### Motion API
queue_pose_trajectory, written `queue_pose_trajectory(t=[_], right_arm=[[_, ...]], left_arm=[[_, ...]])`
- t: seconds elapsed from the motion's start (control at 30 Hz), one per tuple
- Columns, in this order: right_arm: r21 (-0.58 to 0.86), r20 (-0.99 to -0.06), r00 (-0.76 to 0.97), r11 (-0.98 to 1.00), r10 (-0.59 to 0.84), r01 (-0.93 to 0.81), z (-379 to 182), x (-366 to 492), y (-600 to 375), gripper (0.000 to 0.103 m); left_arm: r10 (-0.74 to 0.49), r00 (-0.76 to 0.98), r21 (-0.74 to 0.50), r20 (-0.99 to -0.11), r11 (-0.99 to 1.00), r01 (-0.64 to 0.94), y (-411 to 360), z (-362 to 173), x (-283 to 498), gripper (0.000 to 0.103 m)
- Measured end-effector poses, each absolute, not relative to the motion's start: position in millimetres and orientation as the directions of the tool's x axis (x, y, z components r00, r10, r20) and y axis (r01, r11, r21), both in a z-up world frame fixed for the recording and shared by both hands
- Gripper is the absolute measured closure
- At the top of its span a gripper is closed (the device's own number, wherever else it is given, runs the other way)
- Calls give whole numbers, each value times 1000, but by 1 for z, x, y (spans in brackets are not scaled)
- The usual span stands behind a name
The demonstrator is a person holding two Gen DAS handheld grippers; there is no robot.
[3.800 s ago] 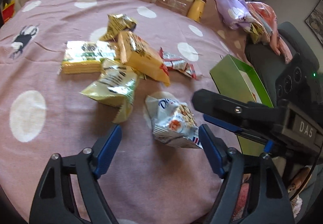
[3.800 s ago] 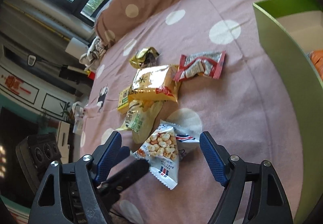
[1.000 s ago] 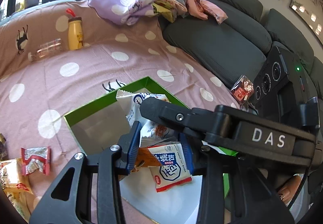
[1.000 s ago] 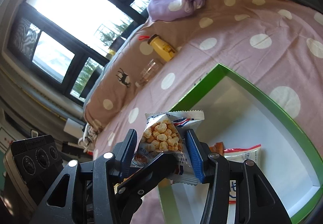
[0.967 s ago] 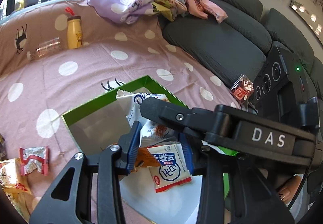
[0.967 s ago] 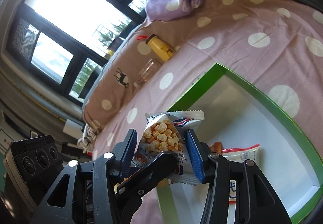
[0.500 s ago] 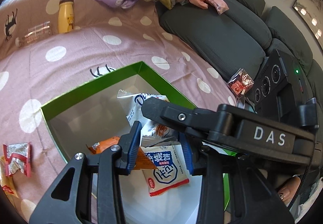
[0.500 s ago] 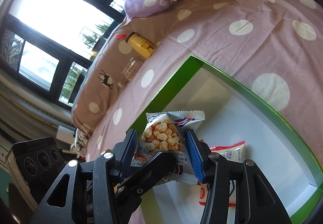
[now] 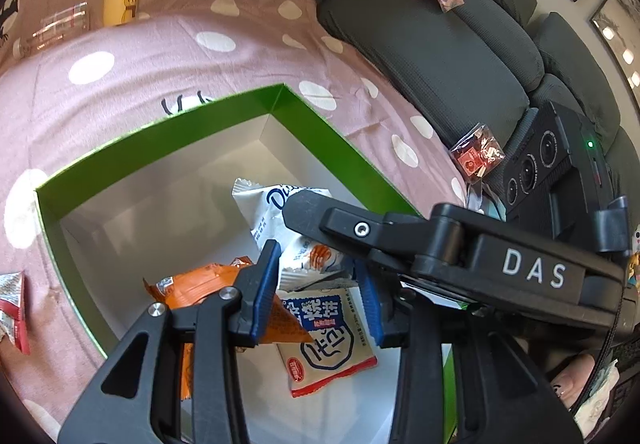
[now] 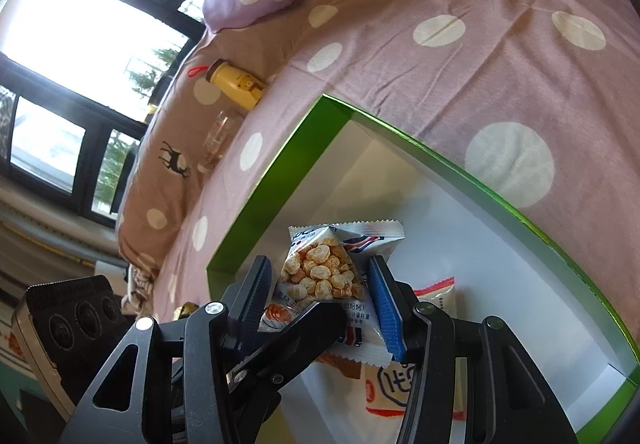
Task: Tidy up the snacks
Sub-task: 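Open the right gripper to drop the peanut bag into the box, then move the right gripper back to the snack pile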
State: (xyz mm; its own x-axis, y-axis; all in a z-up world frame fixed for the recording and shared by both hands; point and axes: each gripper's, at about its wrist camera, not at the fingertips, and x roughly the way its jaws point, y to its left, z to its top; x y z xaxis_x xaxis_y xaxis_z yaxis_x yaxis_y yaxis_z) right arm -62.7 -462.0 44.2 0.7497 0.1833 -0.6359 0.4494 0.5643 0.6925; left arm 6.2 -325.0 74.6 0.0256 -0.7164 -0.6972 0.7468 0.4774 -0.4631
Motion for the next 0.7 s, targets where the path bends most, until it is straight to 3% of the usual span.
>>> queue_pose_trajectory(t=[0.4, 0.5, 0.7], right_arm=[[606, -693, 717, 599, 74, 524, 52, -66, -458, 50], [581, -684, 730, 620, 19, 528, 63, -71, -453, 48], [561, -642, 767, 673, -15, 482, 87, -73, -432, 32]], left_arm=[[-722, 64, -463, -689, 506, 728, -311, 81, 3, 64], [-730, 114, -443, -674, 522, 729, -293, 94, 0, 55], [-732, 262, -412, -628, 600, 686, -220, 118, -10, 21]])
